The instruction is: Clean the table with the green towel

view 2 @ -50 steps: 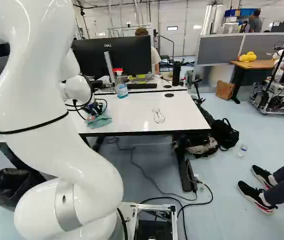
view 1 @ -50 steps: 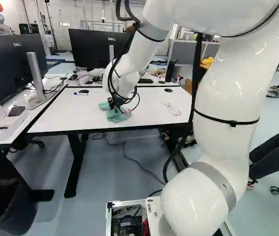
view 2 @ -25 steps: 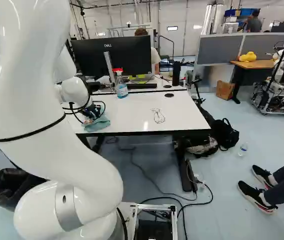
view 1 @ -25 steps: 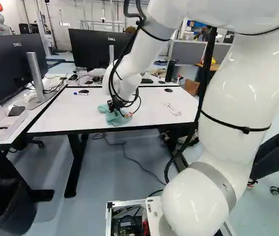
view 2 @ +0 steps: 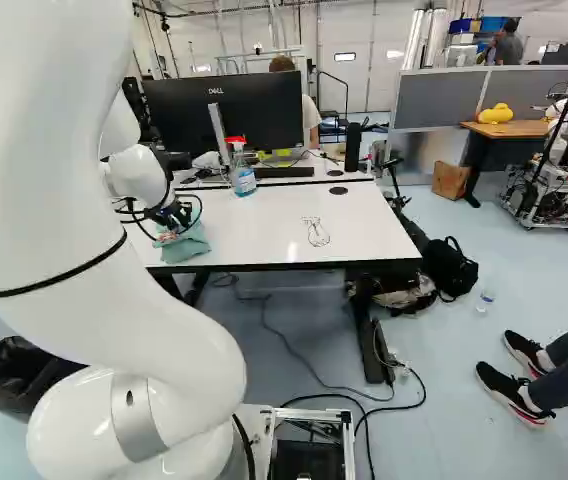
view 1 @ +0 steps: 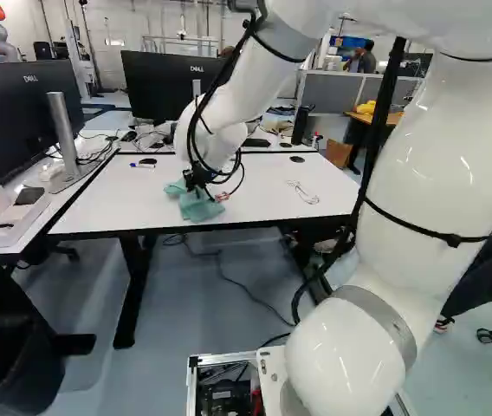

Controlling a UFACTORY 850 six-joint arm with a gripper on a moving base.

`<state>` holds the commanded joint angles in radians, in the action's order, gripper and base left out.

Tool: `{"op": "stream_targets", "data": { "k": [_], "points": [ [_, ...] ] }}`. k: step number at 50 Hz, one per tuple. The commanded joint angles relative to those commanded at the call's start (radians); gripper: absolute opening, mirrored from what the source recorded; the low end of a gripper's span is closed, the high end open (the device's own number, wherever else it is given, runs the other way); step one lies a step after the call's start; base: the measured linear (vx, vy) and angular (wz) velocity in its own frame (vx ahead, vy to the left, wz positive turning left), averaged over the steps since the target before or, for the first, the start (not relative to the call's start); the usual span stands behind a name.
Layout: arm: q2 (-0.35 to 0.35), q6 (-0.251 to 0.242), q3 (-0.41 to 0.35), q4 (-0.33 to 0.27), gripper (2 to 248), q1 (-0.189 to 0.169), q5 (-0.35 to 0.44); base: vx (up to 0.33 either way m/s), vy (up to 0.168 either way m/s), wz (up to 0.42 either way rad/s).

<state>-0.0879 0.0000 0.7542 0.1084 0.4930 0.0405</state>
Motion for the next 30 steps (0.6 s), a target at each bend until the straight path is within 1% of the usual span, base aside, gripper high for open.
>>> {"op": "stream_targets", "data": {
  "k": [30],
  "points": [
    [-0.06,0.0,0.066,0.0,50,0.093,0.0,0.0,0.0,0.0]
  ]
}}
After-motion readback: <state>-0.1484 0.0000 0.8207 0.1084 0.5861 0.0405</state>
